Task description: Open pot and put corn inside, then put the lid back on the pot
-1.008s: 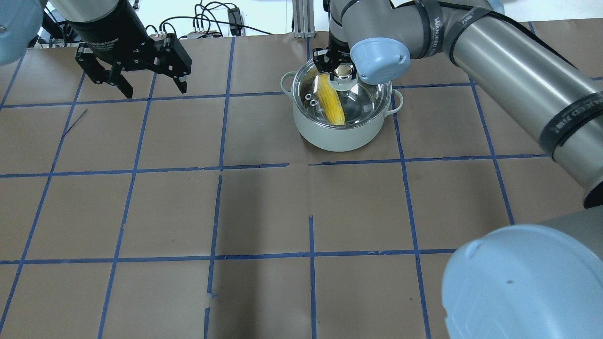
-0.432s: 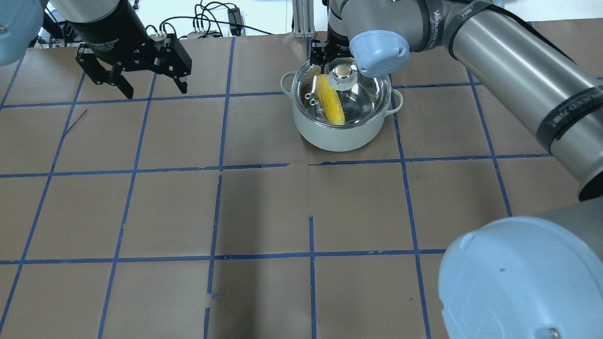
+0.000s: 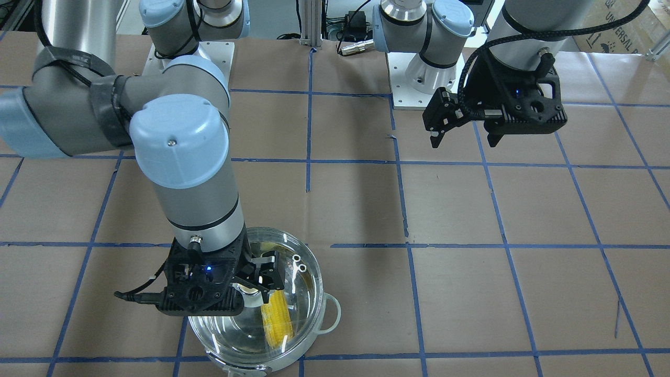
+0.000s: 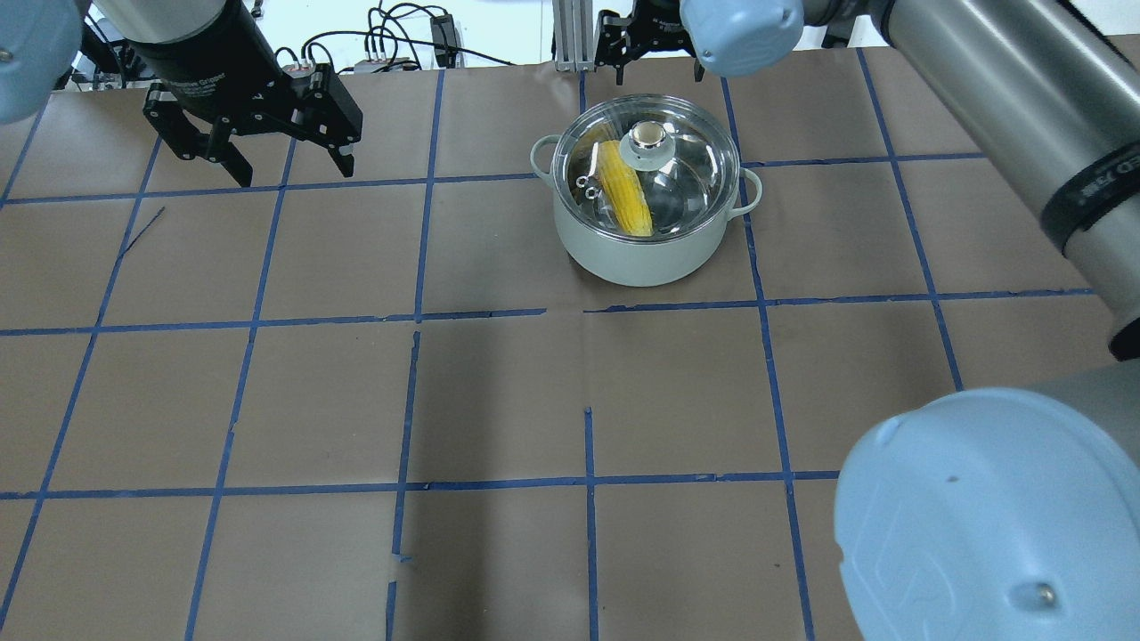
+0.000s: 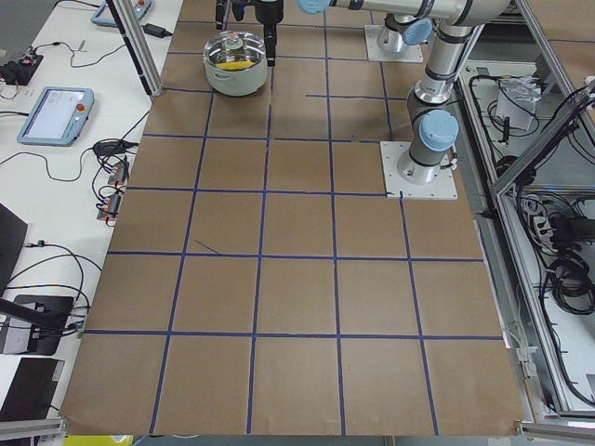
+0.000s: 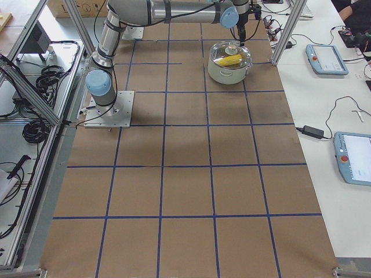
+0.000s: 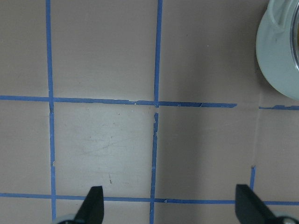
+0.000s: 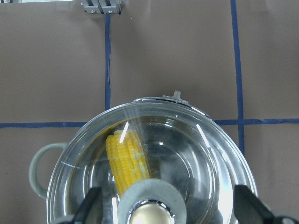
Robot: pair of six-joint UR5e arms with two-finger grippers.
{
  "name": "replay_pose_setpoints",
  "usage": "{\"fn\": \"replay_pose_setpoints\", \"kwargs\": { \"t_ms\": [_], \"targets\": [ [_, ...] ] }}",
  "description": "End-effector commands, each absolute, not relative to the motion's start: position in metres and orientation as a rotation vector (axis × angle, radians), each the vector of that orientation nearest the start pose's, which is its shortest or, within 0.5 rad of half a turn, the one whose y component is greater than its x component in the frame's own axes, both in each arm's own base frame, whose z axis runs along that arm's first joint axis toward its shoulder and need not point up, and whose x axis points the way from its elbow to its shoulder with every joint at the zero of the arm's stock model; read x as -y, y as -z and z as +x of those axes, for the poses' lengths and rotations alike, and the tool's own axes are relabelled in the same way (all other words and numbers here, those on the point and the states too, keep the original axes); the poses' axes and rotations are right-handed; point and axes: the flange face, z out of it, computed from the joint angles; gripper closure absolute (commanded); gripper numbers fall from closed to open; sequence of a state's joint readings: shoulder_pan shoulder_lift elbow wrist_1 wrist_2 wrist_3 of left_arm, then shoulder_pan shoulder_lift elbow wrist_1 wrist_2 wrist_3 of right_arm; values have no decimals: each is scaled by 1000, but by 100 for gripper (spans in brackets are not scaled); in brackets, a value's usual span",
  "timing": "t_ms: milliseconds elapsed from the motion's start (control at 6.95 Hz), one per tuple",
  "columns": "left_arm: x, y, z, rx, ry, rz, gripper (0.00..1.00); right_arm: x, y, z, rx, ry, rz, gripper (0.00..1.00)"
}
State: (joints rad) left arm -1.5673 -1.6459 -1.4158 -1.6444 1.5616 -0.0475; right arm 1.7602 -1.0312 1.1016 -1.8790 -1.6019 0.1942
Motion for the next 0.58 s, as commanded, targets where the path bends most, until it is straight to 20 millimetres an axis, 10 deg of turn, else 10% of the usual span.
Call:
{"fn": "replay_pose_setpoints", "kwargs": {
  "t_ms": [0, 432],
  "targets": [
    [522, -518, -133, -3141, 5, -72, 0, 688, -484, 239, -3133, 300, 46, 0],
    [521, -519, -132, -3139, 0, -75, 0, 655, -535, 190, -3164, 168, 6, 3]
  ]
}}
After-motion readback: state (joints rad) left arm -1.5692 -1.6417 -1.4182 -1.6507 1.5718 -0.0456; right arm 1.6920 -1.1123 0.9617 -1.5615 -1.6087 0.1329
